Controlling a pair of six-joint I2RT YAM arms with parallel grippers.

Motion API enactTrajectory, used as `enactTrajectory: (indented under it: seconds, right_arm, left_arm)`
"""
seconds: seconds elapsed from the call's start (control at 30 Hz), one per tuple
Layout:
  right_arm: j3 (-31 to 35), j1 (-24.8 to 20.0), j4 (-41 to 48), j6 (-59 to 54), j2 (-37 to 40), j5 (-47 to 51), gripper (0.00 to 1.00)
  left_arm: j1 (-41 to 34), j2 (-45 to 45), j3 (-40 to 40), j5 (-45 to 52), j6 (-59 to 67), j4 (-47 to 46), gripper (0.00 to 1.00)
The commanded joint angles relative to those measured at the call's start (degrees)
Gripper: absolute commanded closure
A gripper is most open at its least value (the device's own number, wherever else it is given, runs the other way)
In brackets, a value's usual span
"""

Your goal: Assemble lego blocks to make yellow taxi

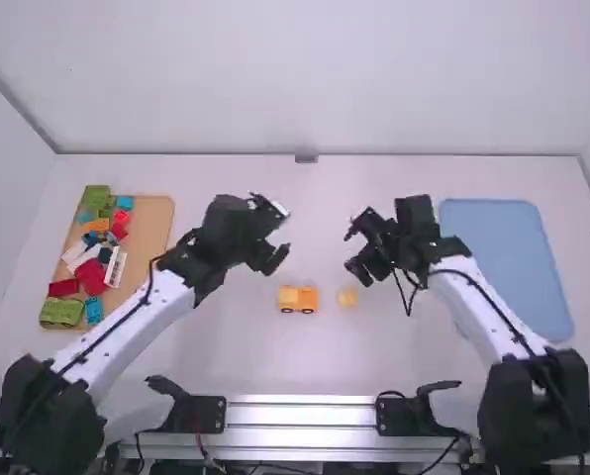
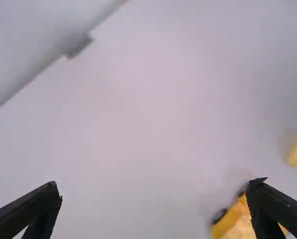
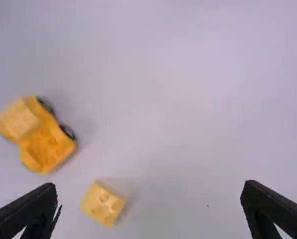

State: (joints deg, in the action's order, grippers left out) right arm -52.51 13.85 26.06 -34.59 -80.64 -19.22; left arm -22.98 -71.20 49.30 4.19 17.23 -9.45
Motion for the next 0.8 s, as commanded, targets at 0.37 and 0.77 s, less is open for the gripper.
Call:
enactTrajectory:
  seconds: [0.37, 0.77]
  right_arm:
    - [-6.7, 8.0, 13.8, -26.6, -13.0, 11.2, 0.02]
    - [-0.8, 12.8, 7.9, -28.5, -19.4, 10.5, 0.02]
  left_arm:
    - [6.2, 14.7, -11.1, -20.7, -15.6, 4.3, 0.01]
    - [6.2, 13.5, -11.2, -21.6, -16.0, 4.6, 0.01]
